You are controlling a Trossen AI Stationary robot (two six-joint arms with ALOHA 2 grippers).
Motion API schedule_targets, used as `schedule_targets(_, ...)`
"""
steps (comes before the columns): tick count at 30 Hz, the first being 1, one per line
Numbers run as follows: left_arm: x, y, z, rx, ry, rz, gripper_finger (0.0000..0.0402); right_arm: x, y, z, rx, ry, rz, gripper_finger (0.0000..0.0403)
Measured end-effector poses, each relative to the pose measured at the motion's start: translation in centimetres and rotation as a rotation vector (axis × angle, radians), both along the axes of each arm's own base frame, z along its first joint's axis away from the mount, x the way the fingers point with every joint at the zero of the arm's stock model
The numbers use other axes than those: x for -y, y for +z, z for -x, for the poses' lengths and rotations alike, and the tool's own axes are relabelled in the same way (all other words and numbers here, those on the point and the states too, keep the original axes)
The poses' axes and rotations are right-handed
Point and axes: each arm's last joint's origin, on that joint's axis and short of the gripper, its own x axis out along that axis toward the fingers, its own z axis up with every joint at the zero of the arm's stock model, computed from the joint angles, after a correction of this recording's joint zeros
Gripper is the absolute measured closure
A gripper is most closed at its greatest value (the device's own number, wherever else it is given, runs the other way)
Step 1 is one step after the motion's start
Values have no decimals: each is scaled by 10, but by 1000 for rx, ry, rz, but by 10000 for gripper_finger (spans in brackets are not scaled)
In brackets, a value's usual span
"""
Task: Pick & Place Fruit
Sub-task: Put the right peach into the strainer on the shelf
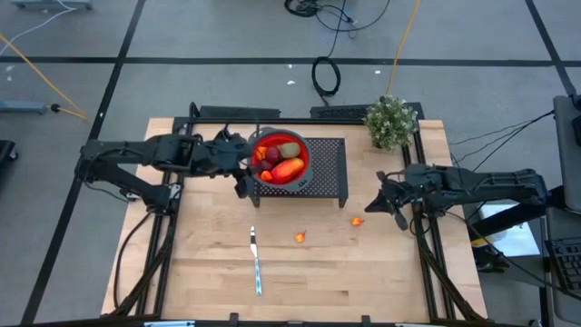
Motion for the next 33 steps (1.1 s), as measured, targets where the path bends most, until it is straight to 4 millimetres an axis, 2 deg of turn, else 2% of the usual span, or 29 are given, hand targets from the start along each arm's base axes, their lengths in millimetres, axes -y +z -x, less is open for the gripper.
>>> schedule_targets(4,0,-8,9,2,4,8,179,1,-4,2,-52,-23,14,403)
schedule_targets(10,1,-11,36,136,-22,23,179,2,-5,2,-57,-39,41,403)
schedule_targets(24,7,-53,93,347,-136,-25,179,2,-16,-5,-176,-42,28,403)
schedule_targets(33,8,-68,124,412,-183,-25,179,-5,-22,-10,-248,-53,-8,403)
